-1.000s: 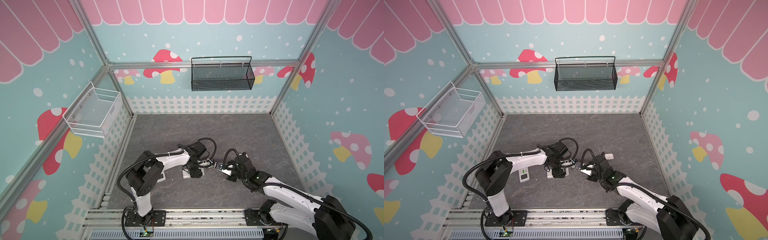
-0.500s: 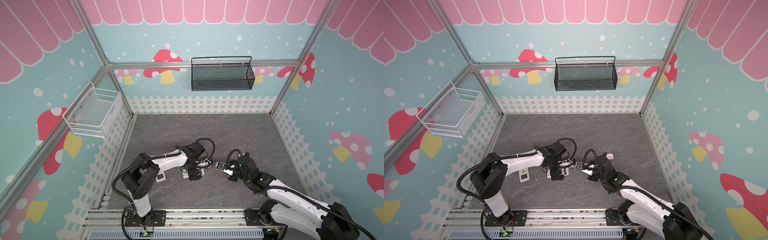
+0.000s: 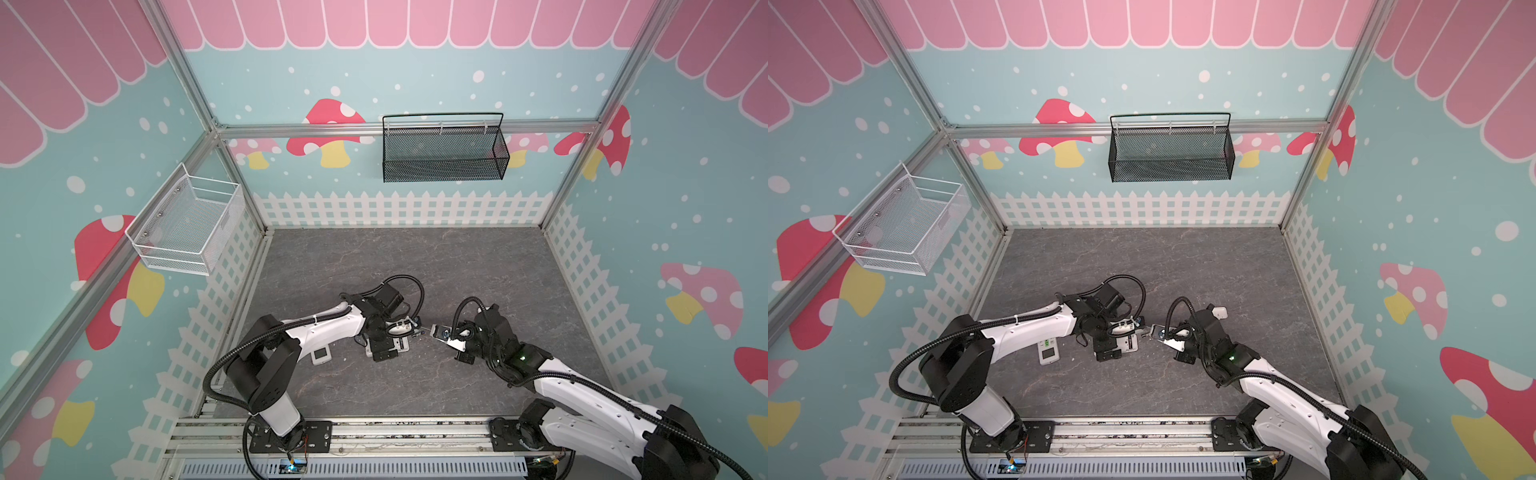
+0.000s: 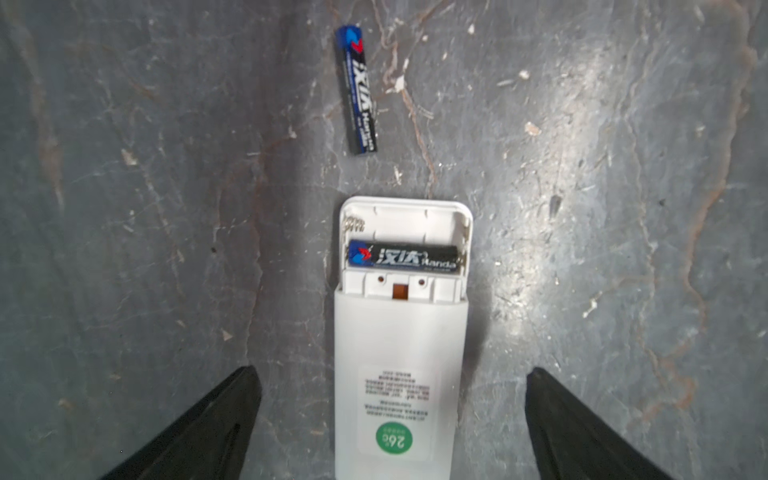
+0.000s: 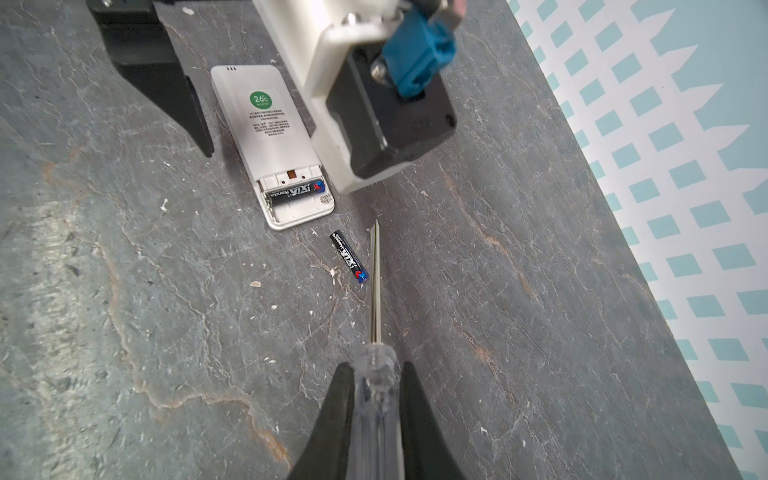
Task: Unload the batteries from the remote control
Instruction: 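Lift the screwdriver away with the right gripper while the left gripper holds the remote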
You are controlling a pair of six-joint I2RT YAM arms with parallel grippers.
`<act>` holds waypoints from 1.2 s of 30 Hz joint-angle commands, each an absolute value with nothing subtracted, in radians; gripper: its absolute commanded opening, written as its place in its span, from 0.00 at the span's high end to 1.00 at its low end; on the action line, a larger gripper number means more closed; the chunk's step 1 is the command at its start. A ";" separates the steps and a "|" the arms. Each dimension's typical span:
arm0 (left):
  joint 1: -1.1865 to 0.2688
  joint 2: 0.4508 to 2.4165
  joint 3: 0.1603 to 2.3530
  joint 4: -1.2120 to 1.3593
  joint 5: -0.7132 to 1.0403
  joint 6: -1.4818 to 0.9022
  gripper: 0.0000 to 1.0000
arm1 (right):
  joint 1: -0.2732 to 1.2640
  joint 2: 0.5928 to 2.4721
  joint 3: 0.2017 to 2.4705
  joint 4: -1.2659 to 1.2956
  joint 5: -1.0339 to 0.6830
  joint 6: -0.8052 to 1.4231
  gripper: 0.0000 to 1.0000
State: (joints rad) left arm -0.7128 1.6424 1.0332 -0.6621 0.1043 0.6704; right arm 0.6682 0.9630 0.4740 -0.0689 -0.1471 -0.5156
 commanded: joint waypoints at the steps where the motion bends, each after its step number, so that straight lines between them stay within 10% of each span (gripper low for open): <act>1: -0.681 1.594 1.002 -0.660 0.143 0.699 0.01 | 0.659 0.943 0.520 -0.120 -0.177 -0.486 1.00; 36: -0.448 1.448 0.993 -0.714 0.498 0.709 0.06 | 0.347 1.355 0.849 -0.354 -0.786 0.312 1.00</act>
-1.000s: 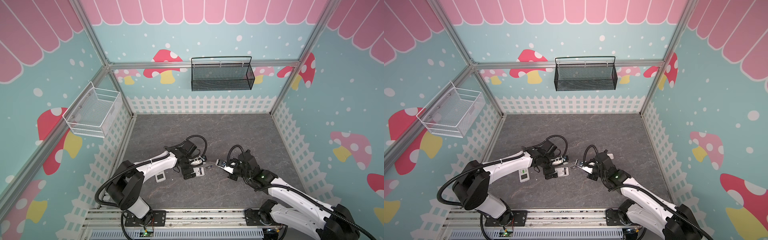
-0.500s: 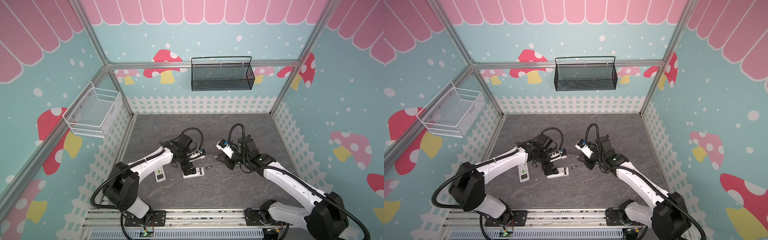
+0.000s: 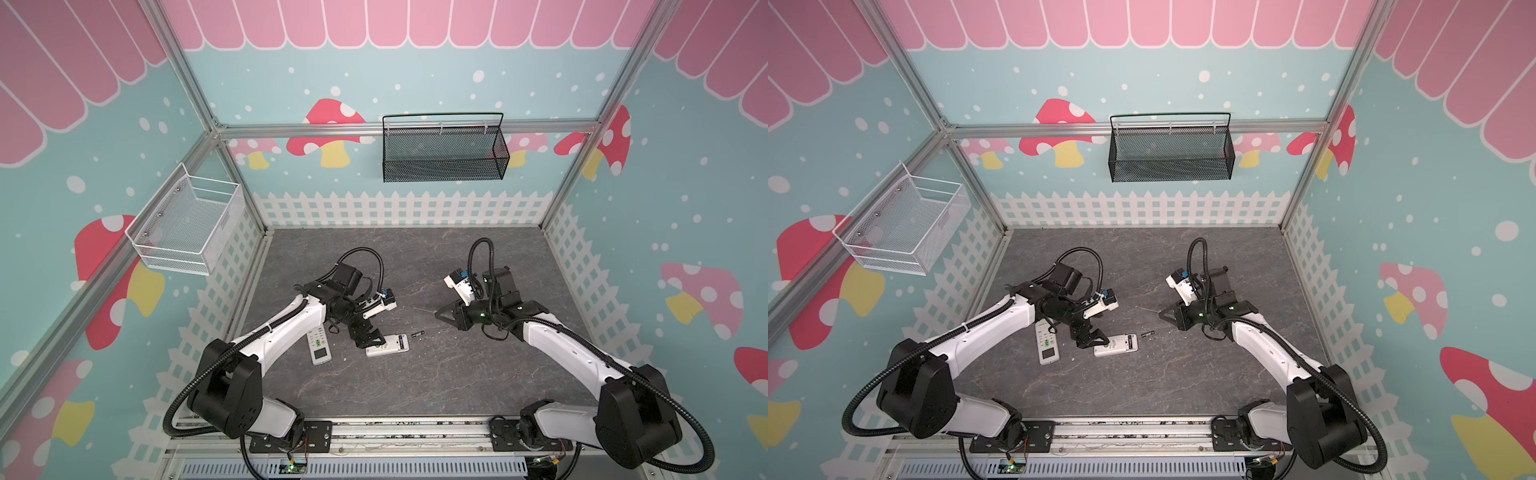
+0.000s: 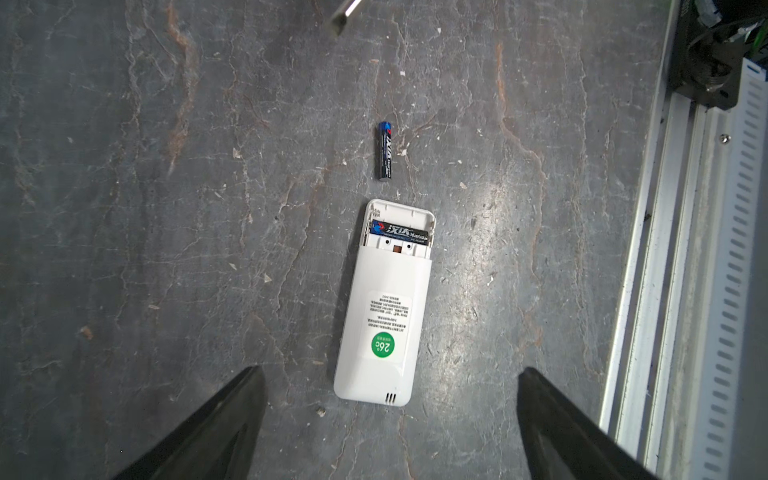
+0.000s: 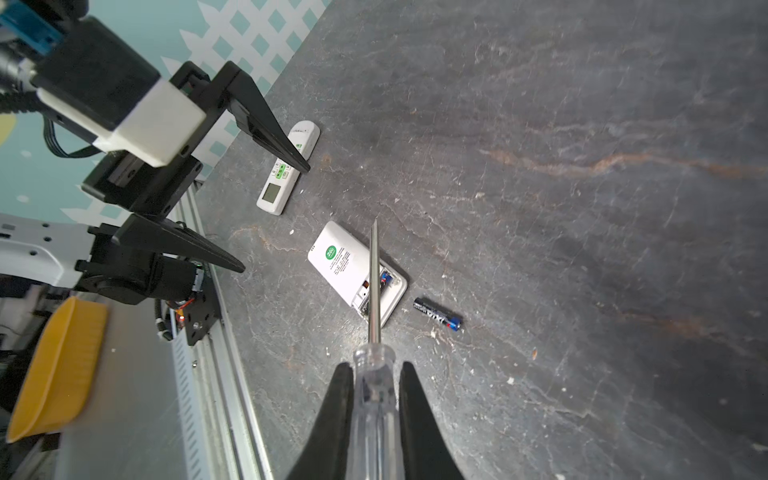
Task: Unload the batteries from the remote control
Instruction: 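Lift the screwdriver away with the right gripper while the left gripper holds the remote, then move the screwdriver tip back toward the remaining battery with the right gripper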
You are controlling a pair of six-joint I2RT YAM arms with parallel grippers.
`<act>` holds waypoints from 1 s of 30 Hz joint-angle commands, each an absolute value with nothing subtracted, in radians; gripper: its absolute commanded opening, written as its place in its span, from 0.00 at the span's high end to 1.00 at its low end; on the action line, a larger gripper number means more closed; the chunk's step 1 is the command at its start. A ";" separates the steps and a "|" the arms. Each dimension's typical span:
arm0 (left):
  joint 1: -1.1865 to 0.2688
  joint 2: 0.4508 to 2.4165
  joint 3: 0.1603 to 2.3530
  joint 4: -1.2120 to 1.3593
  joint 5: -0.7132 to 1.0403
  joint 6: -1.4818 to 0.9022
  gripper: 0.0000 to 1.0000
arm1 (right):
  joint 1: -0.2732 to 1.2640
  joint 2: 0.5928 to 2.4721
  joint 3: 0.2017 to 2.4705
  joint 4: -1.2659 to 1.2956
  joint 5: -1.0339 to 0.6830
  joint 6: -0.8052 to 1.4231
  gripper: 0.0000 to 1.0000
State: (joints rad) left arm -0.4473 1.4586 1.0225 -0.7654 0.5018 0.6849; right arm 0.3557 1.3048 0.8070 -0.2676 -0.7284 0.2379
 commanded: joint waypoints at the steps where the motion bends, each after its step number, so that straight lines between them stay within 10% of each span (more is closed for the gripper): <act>1: -0.449 1.448 0.983 -0.692 0.487 0.705 0.05 | 0.348 1.372 0.865 -0.386 -0.793 0.315 1.00; 30: -0.511 1.598 0.986 -0.577 0.337 0.612 0.01 | 0.304 1.284 0.788 -0.423 -0.871 0.457 1.00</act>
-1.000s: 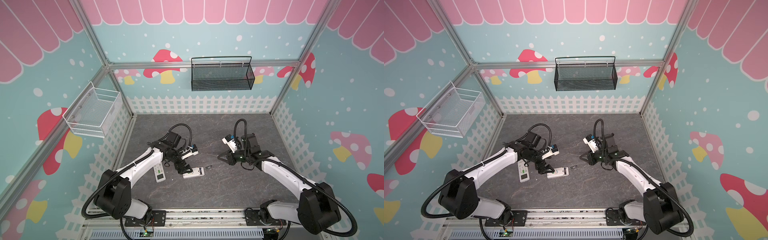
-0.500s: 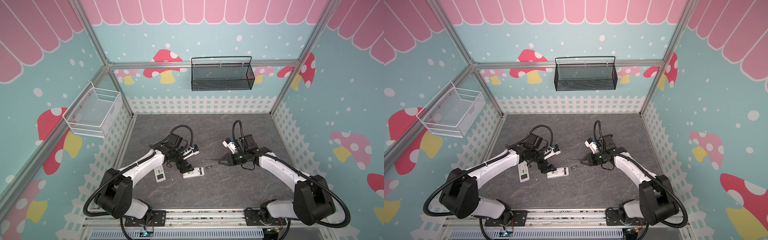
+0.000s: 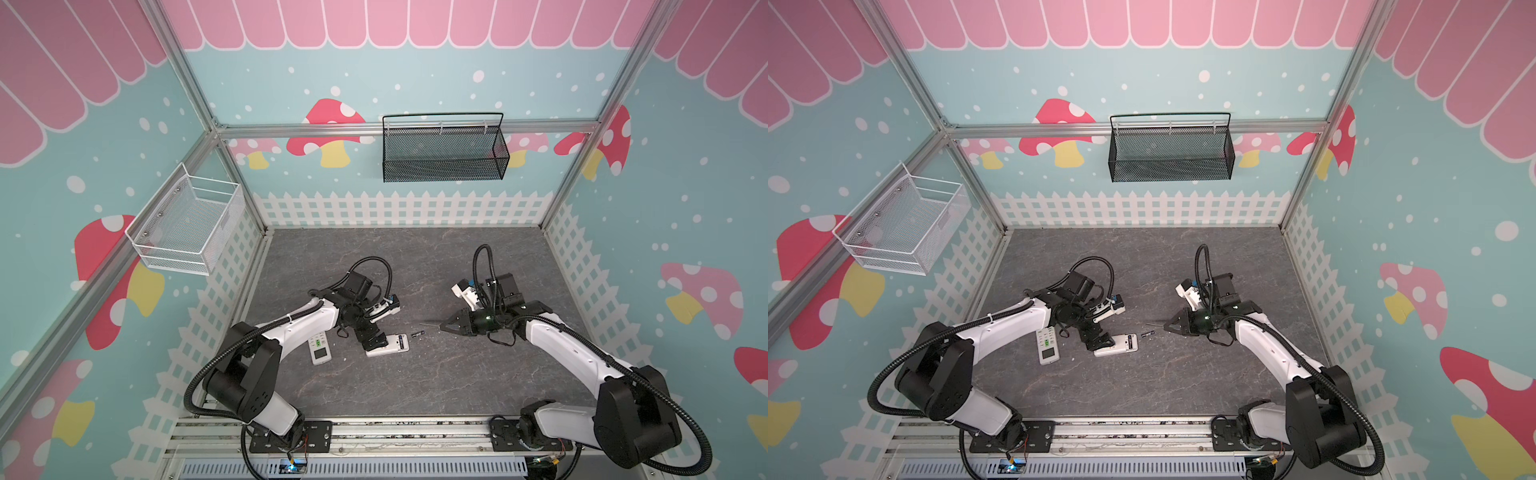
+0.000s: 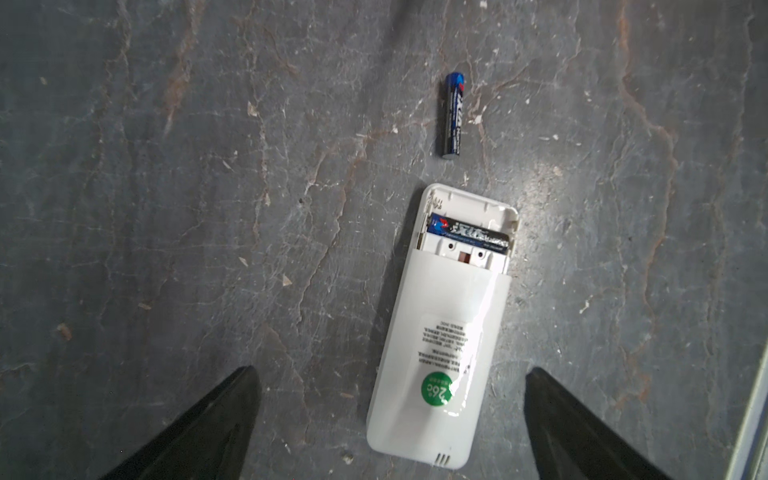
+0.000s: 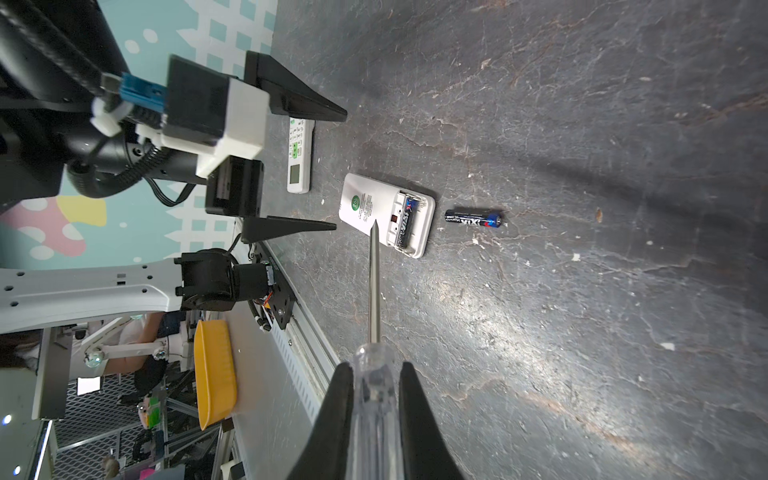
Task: Unload the batteries from the remote control
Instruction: 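Move the screwdriver tip back toward the remaining battery with the right gripper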
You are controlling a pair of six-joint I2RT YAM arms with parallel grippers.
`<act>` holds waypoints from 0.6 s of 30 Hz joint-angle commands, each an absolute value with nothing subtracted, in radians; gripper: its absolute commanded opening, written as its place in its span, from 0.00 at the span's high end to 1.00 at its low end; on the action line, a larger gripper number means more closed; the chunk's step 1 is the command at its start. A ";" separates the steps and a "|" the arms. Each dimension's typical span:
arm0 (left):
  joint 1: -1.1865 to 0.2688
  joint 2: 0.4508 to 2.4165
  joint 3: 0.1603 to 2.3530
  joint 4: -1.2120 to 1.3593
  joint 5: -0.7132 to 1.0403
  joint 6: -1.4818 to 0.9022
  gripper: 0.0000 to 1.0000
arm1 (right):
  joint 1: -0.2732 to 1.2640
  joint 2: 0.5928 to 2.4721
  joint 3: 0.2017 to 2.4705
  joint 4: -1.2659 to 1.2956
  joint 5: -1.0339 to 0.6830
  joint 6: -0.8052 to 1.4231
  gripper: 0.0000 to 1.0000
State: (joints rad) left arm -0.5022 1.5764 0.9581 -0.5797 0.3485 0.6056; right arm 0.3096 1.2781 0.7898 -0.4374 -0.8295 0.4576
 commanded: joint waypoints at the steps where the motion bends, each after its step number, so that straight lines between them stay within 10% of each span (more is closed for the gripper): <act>1: -0.513 1.610 0.990 -0.576 0.335 0.612 0.01 | 0.304 1.294 0.792 -0.423 -0.873 0.452 1.00; 18: -0.621 1.730 1.066 -0.635 0.286 0.668 0.01 | 0.302 1.468 0.830 -0.427 -0.964 0.400 1.00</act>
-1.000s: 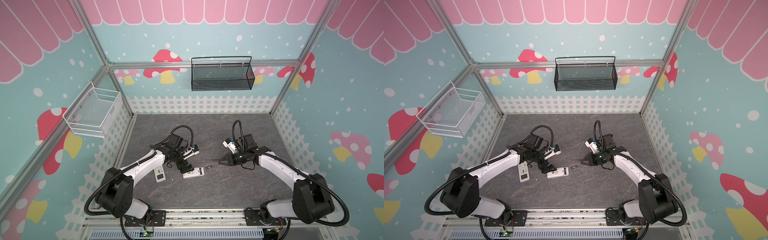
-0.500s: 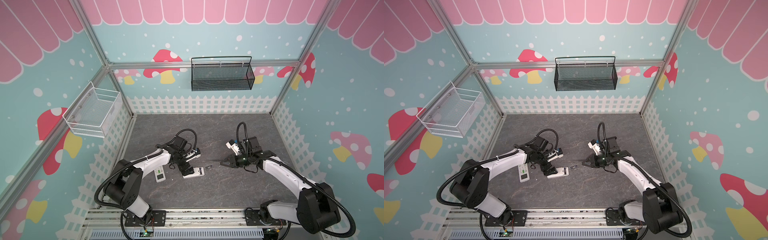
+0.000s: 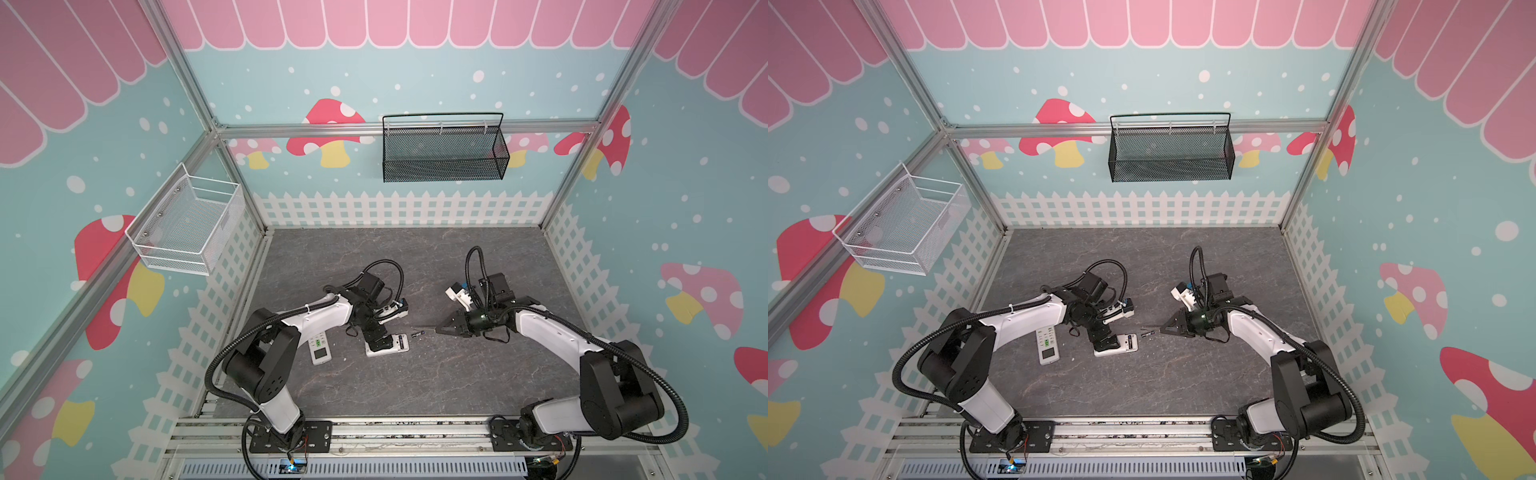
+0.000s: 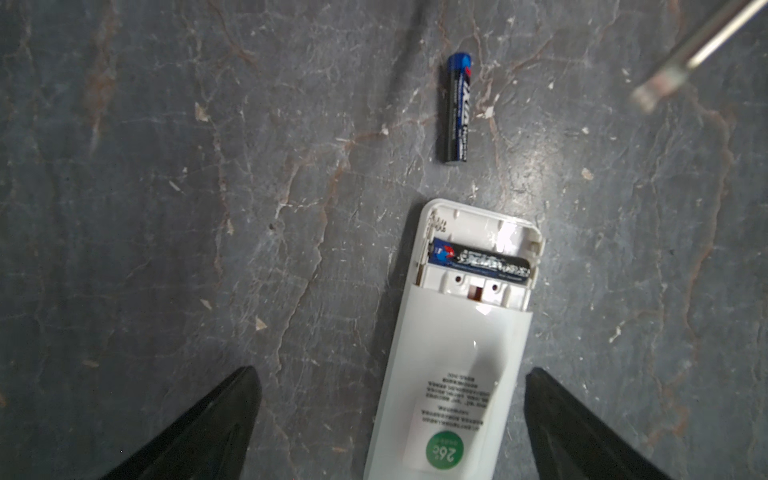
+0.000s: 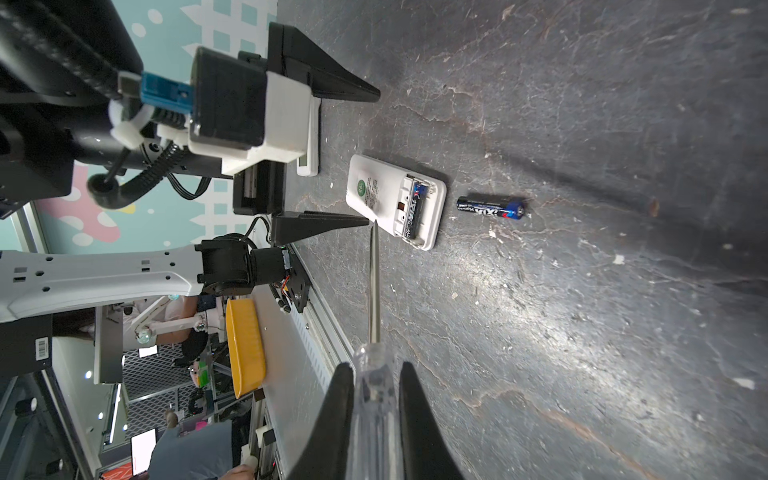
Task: Unload the batteries from the remote control
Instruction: 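Move the screwdriver tip back toward the remaining battery with the right gripper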
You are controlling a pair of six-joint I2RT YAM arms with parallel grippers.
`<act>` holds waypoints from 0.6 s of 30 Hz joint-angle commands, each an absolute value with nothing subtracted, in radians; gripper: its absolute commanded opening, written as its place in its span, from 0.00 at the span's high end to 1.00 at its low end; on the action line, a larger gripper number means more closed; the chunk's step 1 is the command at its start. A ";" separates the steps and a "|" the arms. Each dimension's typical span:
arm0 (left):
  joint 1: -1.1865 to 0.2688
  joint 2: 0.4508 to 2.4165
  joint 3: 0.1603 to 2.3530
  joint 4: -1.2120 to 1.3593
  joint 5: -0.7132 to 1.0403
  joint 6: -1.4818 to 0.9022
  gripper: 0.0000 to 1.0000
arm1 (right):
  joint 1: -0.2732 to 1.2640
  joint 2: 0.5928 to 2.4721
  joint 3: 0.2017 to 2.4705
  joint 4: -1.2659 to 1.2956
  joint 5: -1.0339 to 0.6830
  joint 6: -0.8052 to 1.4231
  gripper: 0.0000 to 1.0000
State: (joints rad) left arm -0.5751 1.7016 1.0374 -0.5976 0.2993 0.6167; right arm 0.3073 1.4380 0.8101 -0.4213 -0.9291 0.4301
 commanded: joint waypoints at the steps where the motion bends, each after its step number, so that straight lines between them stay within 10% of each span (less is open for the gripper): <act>1: -0.644 1.740 1.077 -0.650 0.273 0.685 0.01 | 0.303 1.478 0.828 -0.421 -0.972 0.405 1.00; 18: -0.719 1.840 1.142 -0.644 0.181 0.668 0.02 | 0.305 1.619 0.814 -0.348 -1.010 0.386 1.00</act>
State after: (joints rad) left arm -0.7067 1.8191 1.1156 -0.6388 0.2096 0.6586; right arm 0.3065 1.6089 0.8108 -0.3637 -0.9855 0.4133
